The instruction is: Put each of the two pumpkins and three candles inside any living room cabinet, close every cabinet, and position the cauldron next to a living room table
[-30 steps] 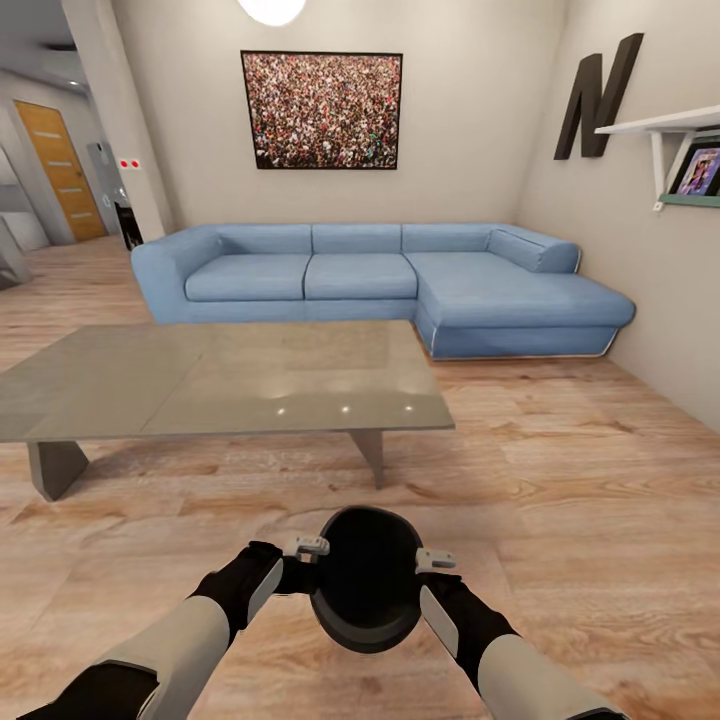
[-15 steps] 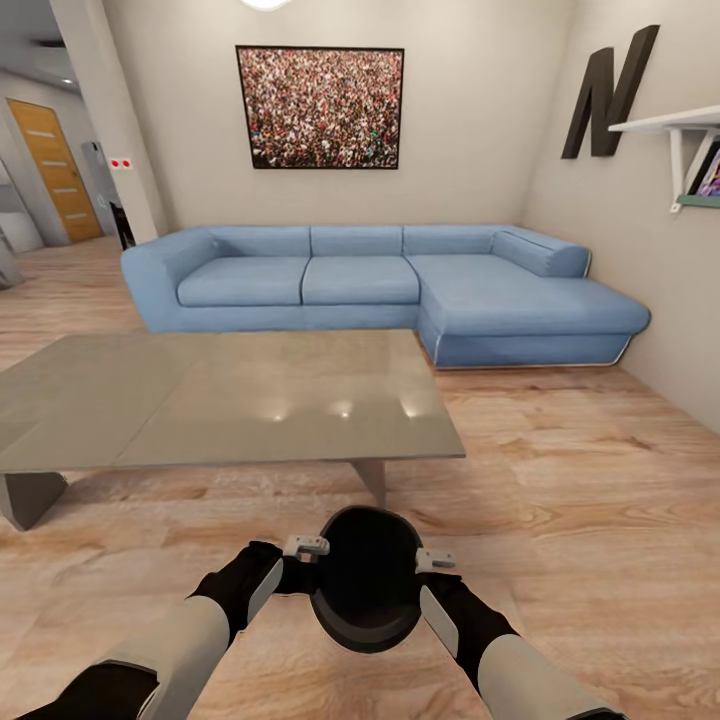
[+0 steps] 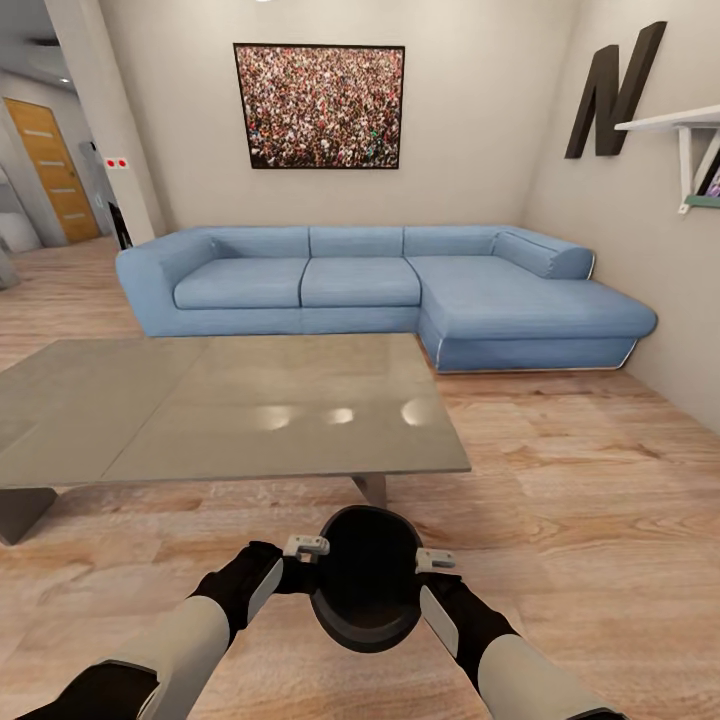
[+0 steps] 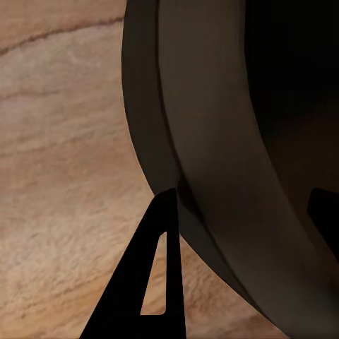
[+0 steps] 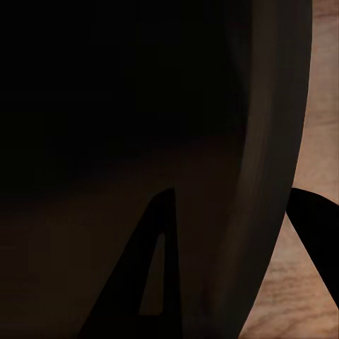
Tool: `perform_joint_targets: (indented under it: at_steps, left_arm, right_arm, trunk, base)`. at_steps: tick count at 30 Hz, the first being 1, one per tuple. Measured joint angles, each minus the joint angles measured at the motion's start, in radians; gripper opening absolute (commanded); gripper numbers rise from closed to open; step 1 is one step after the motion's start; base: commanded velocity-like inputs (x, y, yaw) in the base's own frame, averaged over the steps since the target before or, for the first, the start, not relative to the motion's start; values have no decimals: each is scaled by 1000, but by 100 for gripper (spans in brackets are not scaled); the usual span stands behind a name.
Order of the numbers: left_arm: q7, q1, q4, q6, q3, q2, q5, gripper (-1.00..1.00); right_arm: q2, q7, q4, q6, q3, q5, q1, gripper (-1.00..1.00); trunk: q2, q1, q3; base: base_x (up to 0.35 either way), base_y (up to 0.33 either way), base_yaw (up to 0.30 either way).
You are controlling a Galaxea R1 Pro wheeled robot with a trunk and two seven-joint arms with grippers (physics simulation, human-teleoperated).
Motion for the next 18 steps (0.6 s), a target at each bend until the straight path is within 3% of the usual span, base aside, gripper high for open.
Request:
perform_joint_targets:
  at_steps: [12, 18]
  left_arm:
    - [2, 0, 0, 0, -1, -1, 1, -100]
    - [3, 0, 1, 0, -1, -1, 1, -100]
  right_arm:
    - [0, 1, 1, 0, -2, 3, 0, -100]
    - [0, 2, 2, 0, -3, 4, 0, -100]
  trunk:
    - [0, 0, 0]
    - [-1, 3, -23]
  base:
    - [1, 0, 0]
    - [0, 0, 0]
